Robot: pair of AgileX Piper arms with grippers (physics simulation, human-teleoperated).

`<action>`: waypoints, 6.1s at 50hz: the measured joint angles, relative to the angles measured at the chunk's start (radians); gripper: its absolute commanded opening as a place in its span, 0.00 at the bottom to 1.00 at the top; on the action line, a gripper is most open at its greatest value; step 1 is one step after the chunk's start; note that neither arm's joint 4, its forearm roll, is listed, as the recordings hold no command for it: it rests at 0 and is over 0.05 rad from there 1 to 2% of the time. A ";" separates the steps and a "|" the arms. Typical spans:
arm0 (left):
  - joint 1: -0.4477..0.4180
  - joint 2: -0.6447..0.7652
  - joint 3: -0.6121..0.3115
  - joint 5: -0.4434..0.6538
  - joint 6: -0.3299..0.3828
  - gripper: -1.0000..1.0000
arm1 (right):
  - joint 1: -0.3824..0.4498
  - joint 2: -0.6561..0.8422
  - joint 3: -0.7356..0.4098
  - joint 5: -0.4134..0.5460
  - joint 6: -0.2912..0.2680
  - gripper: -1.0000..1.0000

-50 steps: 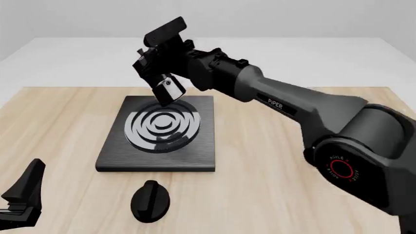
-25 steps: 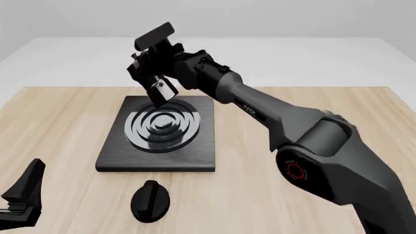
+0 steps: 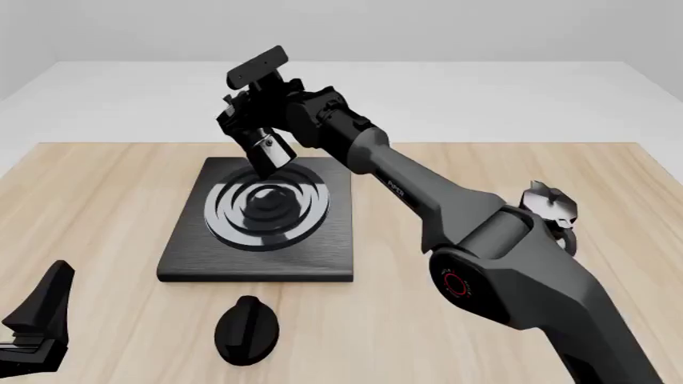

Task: Put both moka pots on the stove.

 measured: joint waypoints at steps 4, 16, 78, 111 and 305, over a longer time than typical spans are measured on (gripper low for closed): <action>0.000 0.000 0.000 0.000 0.000 1.00 | -0.003 0.010 -0.010 0.006 0.002 0.00; 0.000 0.000 0.000 0.000 0.000 1.00 | -0.008 0.020 -0.006 0.008 0.007 0.00; 0.000 0.000 0.000 0.000 0.000 1.00 | -0.016 -0.267 0.534 -0.215 0.022 0.00; 0.000 0.000 0.000 0.000 0.000 1.00 | -0.027 -0.423 0.823 -0.330 0.054 0.00; -0.012 0.028 -0.003 -0.011 -0.007 1.00 | -0.672 -1.908 1.997 -0.244 0.025 1.00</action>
